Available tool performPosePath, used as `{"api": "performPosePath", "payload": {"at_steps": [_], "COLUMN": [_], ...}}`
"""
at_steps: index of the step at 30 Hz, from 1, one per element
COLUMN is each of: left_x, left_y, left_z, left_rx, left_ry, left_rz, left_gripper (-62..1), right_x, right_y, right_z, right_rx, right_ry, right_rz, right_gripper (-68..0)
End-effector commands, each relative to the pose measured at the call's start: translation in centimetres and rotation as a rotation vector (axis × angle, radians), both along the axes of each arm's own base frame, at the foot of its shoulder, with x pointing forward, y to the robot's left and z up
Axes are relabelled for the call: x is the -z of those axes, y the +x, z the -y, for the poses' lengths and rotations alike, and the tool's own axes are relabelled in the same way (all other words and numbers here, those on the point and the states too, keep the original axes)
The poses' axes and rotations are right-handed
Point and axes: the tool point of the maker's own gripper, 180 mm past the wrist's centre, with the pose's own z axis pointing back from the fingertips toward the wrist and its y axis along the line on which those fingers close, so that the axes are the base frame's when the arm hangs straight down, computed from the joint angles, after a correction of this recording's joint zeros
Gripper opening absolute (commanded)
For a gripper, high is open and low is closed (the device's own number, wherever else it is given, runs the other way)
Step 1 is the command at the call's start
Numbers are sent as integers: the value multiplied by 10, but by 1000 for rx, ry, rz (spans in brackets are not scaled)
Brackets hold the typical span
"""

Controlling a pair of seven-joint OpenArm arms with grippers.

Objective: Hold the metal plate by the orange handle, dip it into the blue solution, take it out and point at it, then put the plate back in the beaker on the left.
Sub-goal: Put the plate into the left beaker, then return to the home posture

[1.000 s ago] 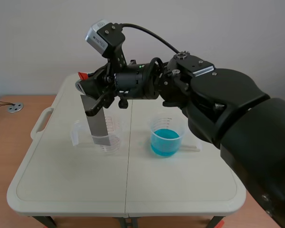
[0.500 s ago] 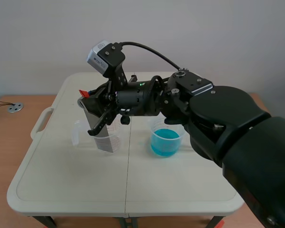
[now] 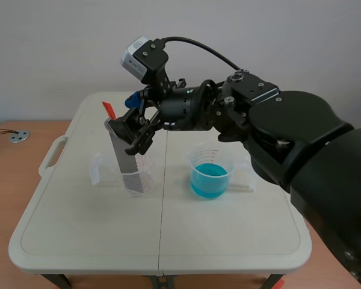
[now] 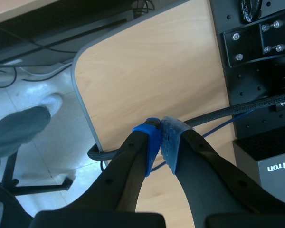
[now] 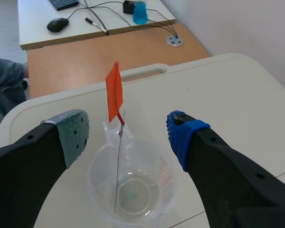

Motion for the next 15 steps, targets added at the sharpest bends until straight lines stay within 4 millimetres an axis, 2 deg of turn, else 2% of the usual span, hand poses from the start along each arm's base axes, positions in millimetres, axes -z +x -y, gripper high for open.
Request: {"api": "performPosePath", "payload": {"at_steps": [1,2,3,4,5,7,15], "left_x": [-3,-3,-3,-3,-3,-5,-6], "left_y": [3,3,3,4,5,8,10], "left_z": [3,3,4,4,4,5,6], "left_rx": [-4,-3,-3,-2,5,26,26], "left_ry": [-12,-14,-15,-15,-12,-10,-14], "left_rz": [14,14,14,16,20,45,56], "left_gripper": [-577,-552,-494,-408,-293,3,14], "right_x": [-21,-22,-24,-25,-27,-30,-57], "right_y": [15,17,19,21,23,28,56], "right_z": [6,8,10,12,14,19,45], "right_rx": [29,38,46,54,62,80,170], "right_ry": [39,43,48,52,56,64,109], "right_rz": [37,38,39,41,44,47,93], "right_gripper": [-284,-269,-255,-241,-227,-209,-78]}}
